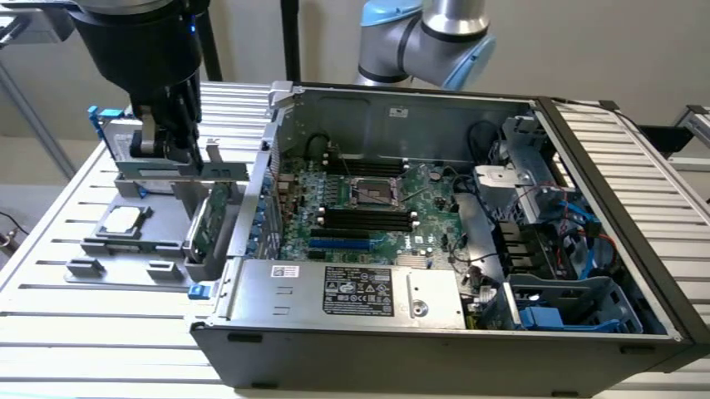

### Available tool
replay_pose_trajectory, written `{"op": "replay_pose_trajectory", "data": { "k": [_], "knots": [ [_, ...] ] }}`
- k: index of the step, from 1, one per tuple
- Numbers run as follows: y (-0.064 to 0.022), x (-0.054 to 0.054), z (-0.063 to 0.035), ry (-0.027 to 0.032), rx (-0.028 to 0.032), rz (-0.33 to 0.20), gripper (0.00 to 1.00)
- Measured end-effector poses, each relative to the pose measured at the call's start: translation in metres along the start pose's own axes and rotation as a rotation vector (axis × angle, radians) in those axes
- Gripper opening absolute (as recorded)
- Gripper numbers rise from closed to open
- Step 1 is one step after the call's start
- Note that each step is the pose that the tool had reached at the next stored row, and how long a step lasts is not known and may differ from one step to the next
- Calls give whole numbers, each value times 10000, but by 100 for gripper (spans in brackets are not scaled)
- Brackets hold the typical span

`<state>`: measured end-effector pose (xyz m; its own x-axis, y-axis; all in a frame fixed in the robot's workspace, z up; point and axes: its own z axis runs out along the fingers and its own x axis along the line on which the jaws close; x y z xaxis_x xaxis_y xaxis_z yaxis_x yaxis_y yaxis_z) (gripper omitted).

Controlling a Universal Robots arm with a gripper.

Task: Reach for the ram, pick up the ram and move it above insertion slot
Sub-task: 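Pick up the ram and move it above insertion slot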

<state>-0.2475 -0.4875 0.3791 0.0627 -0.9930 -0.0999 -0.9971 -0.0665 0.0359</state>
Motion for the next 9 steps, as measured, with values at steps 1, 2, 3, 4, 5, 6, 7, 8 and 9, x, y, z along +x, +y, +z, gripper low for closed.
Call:
{"op": "replay_pose_trajectory", "data": {
  "k": [1,2,3,4,5,6,7,8,9],
  "knots": [
    [-46,3,-4,1,-3,-5,13],
    [-91,7,-8,1,-6,-10,13],
    [-136,10,-10,0,-7,-14,13],
    [-181,13,-12,0,-9,-18,13],
    [-225,16,-15,0,-12,-22,13],
    [-273,19,-17,-1,-14,-26,13],
    [-318,23,-19,0,-16,-31,13],
    [-363,26,-21,0,-18,-34,13],
    [-407,28,-23,0,-21,-38,13]
  ]
}}
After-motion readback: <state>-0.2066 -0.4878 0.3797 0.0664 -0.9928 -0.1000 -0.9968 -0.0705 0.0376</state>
